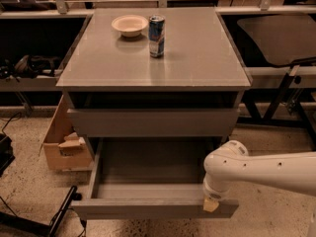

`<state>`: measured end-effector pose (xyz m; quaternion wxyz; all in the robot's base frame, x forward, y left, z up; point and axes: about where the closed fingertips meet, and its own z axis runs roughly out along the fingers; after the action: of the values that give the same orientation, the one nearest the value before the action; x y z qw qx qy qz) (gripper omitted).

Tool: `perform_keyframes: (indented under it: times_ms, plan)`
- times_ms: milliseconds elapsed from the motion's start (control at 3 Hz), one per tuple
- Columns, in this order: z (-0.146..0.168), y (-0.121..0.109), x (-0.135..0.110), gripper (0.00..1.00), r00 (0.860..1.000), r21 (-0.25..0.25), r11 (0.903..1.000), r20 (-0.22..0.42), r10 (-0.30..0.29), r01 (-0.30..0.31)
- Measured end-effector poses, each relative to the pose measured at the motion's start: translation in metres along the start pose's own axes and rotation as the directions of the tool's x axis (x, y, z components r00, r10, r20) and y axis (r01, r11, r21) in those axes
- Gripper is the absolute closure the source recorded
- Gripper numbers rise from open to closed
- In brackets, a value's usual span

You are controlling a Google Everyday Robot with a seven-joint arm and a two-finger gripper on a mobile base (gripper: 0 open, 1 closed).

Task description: Open middle drawer

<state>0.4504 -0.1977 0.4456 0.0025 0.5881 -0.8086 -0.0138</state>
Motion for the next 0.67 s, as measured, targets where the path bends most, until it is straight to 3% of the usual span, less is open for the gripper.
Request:
perform_keyframes:
  times_ms: [667]
  plan:
    - [-0.005,0.020,0.022,1.00,0.999,-0.026,0.9991,-0.030,0.032,-0.033]
